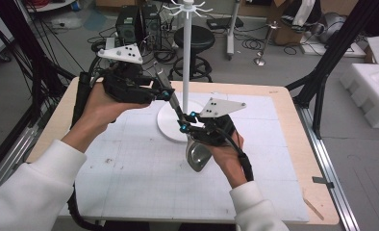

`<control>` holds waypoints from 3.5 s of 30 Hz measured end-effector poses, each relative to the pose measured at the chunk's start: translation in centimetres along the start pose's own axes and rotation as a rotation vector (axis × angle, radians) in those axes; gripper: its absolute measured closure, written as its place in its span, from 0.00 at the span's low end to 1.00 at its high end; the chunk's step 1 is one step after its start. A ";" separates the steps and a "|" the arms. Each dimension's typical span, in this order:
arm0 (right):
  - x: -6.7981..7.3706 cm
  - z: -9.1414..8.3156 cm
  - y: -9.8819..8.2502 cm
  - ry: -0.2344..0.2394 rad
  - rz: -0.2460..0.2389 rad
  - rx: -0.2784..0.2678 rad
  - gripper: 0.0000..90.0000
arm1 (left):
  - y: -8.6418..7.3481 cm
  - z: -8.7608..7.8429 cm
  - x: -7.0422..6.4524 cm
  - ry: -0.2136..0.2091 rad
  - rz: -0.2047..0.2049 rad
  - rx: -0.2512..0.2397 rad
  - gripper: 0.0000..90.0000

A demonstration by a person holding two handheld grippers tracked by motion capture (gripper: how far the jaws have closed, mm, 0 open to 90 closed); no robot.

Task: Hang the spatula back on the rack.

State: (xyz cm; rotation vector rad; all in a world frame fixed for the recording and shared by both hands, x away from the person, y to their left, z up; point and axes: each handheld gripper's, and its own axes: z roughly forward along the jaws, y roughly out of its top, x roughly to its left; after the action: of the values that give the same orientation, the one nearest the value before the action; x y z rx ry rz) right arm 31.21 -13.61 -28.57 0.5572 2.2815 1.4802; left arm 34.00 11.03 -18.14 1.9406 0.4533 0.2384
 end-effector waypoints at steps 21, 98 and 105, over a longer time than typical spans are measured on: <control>0.2 0.6 0.2 -0.009 -0.006 -0.017 0.81 | 0.8 0.2 -1.0 -0.021 0.005 -0.009 0.83; -2.0 -13.6 -12.2 -0.011 0.114 -0.189 0.00 | 8.2 5.1 6.6 0.023 0.009 0.076 0.84; -2.0 -13.5 -12.2 -0.004 0.113 -0.189 0.00 | 8.2 5.4 7.0 0.041 -0.021 0.068 0.84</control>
State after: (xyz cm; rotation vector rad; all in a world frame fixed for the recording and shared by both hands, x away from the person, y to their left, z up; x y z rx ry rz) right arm 24.59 -29.66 -34.46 0.6406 2.1076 1.7242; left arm 44.03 6.57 -13.09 1.9992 0.5141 0.2521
